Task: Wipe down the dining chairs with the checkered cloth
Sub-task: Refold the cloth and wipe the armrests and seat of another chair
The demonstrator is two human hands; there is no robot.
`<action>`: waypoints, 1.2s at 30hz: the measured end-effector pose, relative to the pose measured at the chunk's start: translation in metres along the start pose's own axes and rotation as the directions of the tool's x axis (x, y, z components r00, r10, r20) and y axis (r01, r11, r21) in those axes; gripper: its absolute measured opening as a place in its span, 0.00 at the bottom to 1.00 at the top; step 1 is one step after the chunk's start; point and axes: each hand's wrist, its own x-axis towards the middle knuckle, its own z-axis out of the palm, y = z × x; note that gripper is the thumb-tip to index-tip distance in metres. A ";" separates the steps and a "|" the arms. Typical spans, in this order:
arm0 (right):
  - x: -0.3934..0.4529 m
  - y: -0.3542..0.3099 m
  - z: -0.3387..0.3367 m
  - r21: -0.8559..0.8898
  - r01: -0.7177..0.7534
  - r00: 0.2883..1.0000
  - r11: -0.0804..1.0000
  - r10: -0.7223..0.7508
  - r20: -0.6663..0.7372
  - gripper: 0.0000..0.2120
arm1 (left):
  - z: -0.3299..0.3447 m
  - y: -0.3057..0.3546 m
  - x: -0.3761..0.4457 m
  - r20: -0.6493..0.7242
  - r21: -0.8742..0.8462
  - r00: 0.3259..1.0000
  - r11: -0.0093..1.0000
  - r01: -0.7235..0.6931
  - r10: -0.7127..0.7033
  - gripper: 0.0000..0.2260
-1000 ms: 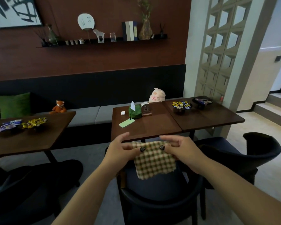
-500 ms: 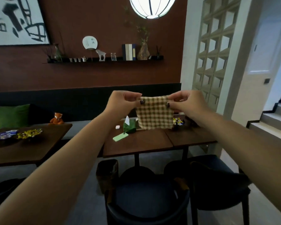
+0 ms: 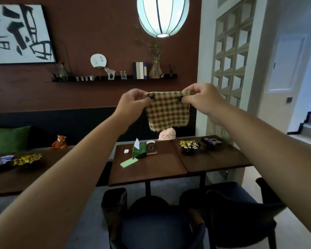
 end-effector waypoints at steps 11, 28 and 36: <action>-0.112 0.176 0.129 0.024 -0.398 0.914 0.917 0.394 0.099 0.06 | 0.085 -0.211 -0.105 -0.165 0.008 0.891 0.903 0.430 -0.423 0.04; -0.222 0.408 0.279 -0.420 -0.720 0.443 0.552 0.832 0.334 0.04 | 0.148 -0.499 -0.186 0.411 0.669 0.345 0.536 0.515 -0.844 0.16; -0.212 0.465 0.301 -0.707 -0.393 0.268 0.589 0.808 0.524 0.09 | 0.177 -0.562 -0.203 0.412 0.829 0.146 0.436 0.350 -0.900 0.18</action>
